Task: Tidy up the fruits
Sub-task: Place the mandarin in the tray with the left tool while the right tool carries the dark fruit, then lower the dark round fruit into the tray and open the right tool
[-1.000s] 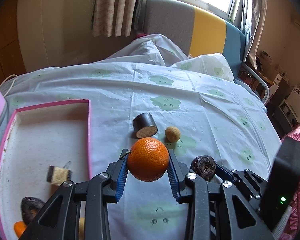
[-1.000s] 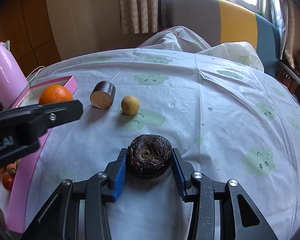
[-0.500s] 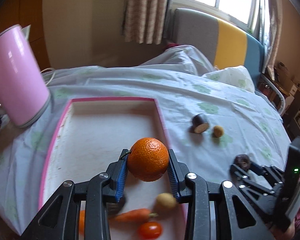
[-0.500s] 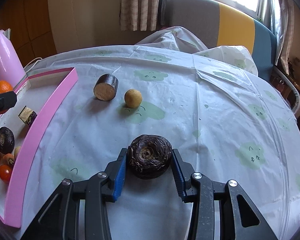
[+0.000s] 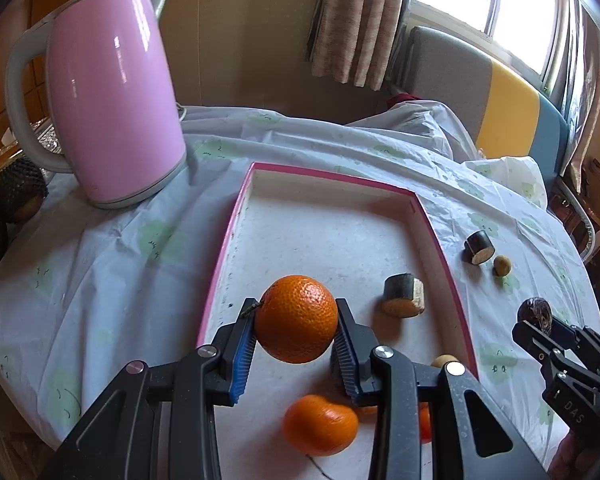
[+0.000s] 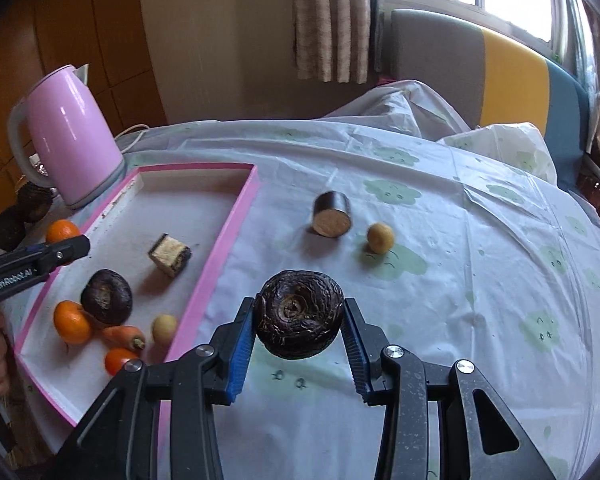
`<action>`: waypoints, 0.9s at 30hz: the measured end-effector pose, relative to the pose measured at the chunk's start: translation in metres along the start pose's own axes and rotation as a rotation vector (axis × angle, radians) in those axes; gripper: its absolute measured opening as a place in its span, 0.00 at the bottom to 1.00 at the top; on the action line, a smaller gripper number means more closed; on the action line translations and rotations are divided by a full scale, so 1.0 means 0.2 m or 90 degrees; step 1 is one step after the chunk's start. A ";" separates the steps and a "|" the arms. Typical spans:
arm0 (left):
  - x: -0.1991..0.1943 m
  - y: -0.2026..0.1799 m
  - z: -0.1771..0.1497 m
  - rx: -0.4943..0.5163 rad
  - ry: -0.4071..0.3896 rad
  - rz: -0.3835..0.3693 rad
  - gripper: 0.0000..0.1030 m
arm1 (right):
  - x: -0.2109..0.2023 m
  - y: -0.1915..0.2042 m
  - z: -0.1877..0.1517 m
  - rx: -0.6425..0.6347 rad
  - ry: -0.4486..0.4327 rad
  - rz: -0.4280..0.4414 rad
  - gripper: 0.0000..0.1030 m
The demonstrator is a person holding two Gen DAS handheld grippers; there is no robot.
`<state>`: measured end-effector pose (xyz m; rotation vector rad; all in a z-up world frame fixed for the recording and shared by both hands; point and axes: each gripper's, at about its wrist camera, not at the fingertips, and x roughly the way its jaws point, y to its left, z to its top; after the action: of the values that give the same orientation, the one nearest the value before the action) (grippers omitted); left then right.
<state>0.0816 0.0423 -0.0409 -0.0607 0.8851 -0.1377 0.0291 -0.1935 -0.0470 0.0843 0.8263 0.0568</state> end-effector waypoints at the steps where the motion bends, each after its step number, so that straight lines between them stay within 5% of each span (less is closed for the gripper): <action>1: -0.01 0.01 -0.01 -0.001 0.000 0.002 0.36 | -0.01 0.03 0.01 -0.007 -0.001 0.009 0.41; 14: -0.01 0.09 -0.07 -0.024 0.013 0.003 0.37 | 0.06 0.36 0.09 -0.083 0.019 0.086 0.41; 27: -0.06 0.10 -0.08 -0.041 0.004 -0.004 0.41 | 0.16 0.49 0.08 -0.097 0.055 0.114 0.42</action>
<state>0.0640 0.0638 -0.0444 -0.1228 0.8952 -0.1160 0.0616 -0.0942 -0.0506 0.0121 0.8958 0.2941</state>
